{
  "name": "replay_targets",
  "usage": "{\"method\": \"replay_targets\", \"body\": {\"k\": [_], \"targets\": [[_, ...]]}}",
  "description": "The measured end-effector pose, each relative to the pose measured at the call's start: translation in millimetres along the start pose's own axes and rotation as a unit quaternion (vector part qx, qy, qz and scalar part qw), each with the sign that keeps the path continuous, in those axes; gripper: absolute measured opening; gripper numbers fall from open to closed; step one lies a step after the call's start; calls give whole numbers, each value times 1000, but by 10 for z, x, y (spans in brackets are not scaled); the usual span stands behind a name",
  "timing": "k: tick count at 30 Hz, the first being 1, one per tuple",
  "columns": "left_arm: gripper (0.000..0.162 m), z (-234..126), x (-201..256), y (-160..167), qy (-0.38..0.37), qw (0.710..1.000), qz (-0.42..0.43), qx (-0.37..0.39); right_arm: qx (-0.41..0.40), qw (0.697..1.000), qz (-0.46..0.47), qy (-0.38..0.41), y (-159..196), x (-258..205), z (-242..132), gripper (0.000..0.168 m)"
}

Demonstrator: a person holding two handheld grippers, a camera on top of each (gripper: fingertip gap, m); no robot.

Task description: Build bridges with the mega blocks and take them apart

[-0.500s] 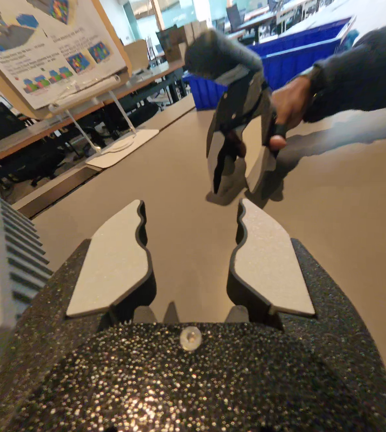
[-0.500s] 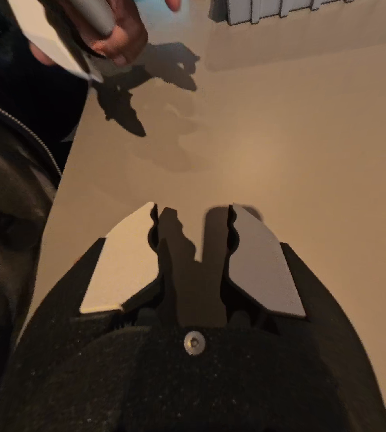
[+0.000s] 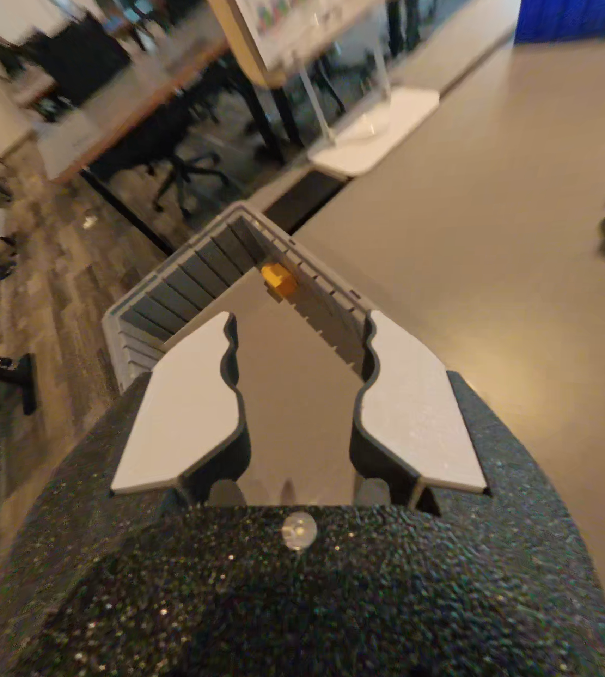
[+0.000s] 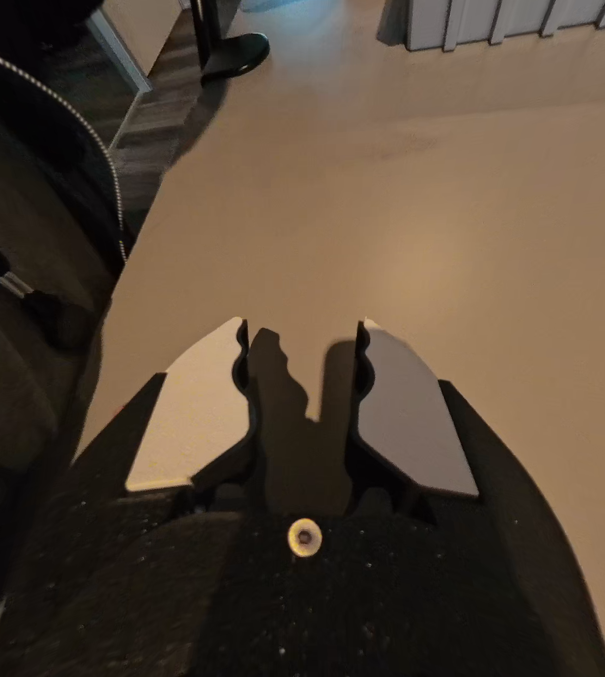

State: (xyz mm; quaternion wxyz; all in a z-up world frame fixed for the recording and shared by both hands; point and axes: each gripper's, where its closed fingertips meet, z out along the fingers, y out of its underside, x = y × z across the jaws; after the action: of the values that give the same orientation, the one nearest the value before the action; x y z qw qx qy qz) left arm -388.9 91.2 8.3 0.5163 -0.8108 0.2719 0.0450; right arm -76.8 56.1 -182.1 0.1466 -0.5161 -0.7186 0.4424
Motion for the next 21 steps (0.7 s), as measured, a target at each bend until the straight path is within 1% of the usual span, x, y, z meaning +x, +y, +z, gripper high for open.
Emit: {"method": "replay_targets", "body": {"k": [2, 3, 5, 6, 7, 9, 11, 13, 15, 18, 20, 21], "targets": [[66, 617, -231, 172, 40, 996, 52, -61, 14, 1000, -6, 3, 7, -34, -54, 56], [68, 925, -336, 305, 55, 990, 92, -93, 22, 1000, -7, 6, 12, -49, -85, 56], [70, 1457, -485, 613, 92, 969, 174, -148, 33, 999, -5, 15, 39, -77, -148, 56], [71, 1669, -519, 750, 116, 959, 198, -169, 36, 999, -3, 19, 64, -94, -179, 55], [73, 1855, -545, 838, 136, 951, 207, -184, 39, 999, -2, 23, 90, -111, -208, 55], [73, 2158, -550, 844, 168, 948, 199, -181, 49, 998, 1, 33, 119, -139, -266, 54], [73, 2361, -488, 774, 204, 947, 183, -168, 62, 997, 8, 37, 126, -153, -319, 53], [75, 2504, -423, 771, 234, 940, 183, -169, 74, 996, 19, 37, 112, -143, -357, 51], [78, 2630, -409, 860, 246, 930, 193, -193, 81, 996, 32, 31, 101, -128, -370, 51], [79, 2777, -366, 973, 259, 919, 208, -213, 78, 996, 43, 17, 106, -134, -361, 50], [75, 2866, -336, 1016, 260, 917, 207, -220, 78, 996, 43, 14, 106, -139, -359, 50], [68, 2907, -326, 1023, 256, 918, 208, -219, 78, 996, 42, 14, 105, -140, -359, 50]]}}
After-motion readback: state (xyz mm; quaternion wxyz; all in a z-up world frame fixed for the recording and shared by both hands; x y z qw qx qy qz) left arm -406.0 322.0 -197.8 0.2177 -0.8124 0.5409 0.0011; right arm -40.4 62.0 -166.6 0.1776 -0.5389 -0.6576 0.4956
